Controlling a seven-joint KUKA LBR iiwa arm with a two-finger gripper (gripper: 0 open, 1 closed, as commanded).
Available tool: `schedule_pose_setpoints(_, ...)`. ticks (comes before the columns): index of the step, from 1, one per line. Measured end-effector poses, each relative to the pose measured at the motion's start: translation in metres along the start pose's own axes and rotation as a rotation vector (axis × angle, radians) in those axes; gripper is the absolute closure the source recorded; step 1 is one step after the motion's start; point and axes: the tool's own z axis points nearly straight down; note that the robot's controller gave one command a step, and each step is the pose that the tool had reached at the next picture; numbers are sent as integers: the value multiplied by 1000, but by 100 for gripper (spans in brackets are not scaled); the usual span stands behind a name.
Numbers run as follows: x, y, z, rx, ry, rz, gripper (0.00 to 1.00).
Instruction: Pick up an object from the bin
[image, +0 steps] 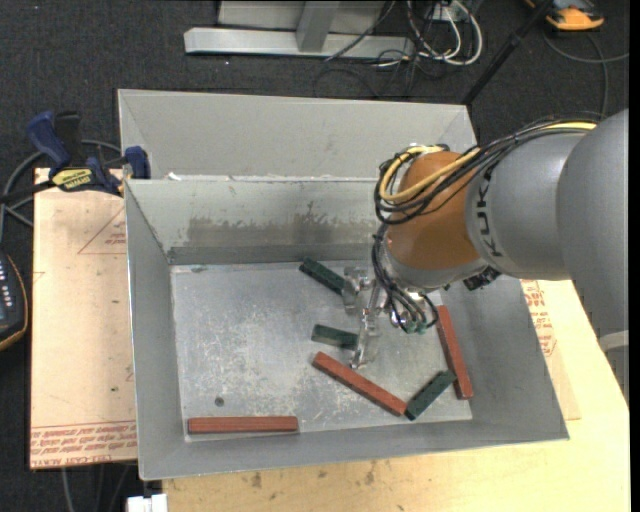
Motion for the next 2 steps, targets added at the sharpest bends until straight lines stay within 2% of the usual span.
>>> schedule_pose_setpoints(1,-1,-1,-3,1,-3,0,100)
schedule_pose_setpoints(2,-2,-17,-156,2,-12,-75,100)
